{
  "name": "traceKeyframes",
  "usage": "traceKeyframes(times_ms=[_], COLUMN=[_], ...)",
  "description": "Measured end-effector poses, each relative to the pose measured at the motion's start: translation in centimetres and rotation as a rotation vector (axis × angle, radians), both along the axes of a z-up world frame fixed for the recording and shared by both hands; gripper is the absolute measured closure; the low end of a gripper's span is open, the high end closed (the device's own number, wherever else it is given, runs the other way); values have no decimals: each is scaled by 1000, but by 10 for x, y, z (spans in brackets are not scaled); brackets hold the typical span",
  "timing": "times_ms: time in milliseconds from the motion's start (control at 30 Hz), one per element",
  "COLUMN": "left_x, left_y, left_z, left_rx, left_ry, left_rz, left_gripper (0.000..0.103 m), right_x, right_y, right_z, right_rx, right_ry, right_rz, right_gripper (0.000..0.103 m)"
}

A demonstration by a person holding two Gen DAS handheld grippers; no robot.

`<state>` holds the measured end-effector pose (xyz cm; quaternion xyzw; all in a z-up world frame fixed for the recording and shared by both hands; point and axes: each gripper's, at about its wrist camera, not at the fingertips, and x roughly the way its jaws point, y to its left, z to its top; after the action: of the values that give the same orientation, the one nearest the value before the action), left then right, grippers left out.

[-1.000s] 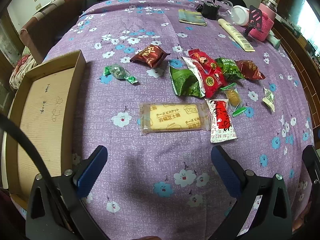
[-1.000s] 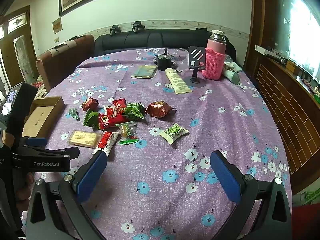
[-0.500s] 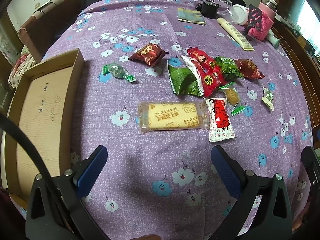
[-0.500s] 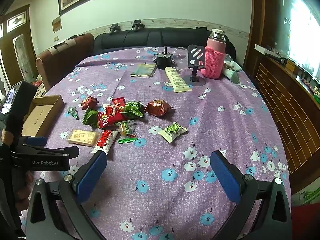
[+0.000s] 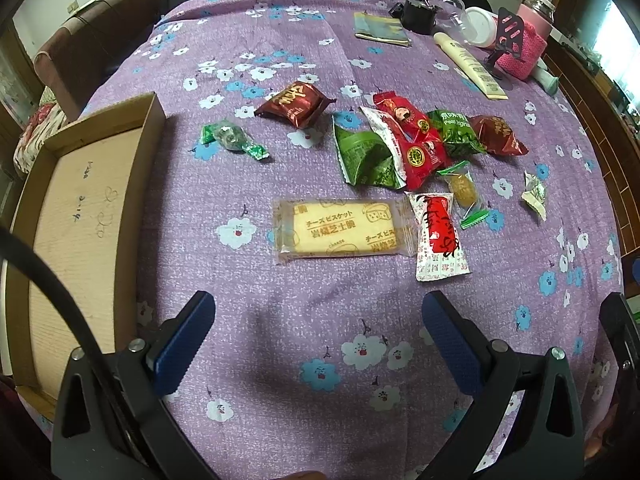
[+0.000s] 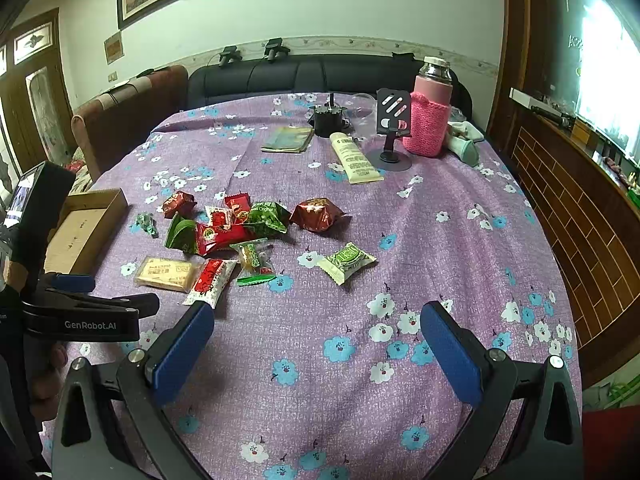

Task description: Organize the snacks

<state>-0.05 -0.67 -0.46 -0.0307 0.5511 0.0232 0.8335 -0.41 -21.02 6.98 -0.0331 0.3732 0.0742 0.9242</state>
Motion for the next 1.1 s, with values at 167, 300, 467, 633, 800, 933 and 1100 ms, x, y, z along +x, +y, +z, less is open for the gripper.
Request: traceKeyframes(times_ms=[167, 300, 467, 633, 800, 933, 1100], left_x=[-1, -5, -7, -7, -6, -4, 5], left_y=[1, 7, 10, 11, -1, 9, 30], left_z=[-5, -12, -13, -10, 1, -2, -15], left_rx=[-78, -221, -197, -113, 7, -39, -187], left_ry=[7, 13, 14, -11, -63, -36, 48], left_rz=[-25, -22, 54, 54, -30, -10, 56], left_gripper=[0, 0, 0, 0, 0, 0, 0], right_x=[0, 0, 0, 2, 6, 14, 28], right_y=[0, 0, 0, 1, 2, 0, -5], right_z=[-1, -2, -3, -2, -1, -1, -4], right_rx=[0, -1, -3, -1, -1, 9, 9], right_ry=[1, 3, 3, 2, -2, 25, 39], right_rz=[0, 3, 5, 8, 4, 5, -5], right_gripper=[0, 0, 0, 0, 0, 0, 0])
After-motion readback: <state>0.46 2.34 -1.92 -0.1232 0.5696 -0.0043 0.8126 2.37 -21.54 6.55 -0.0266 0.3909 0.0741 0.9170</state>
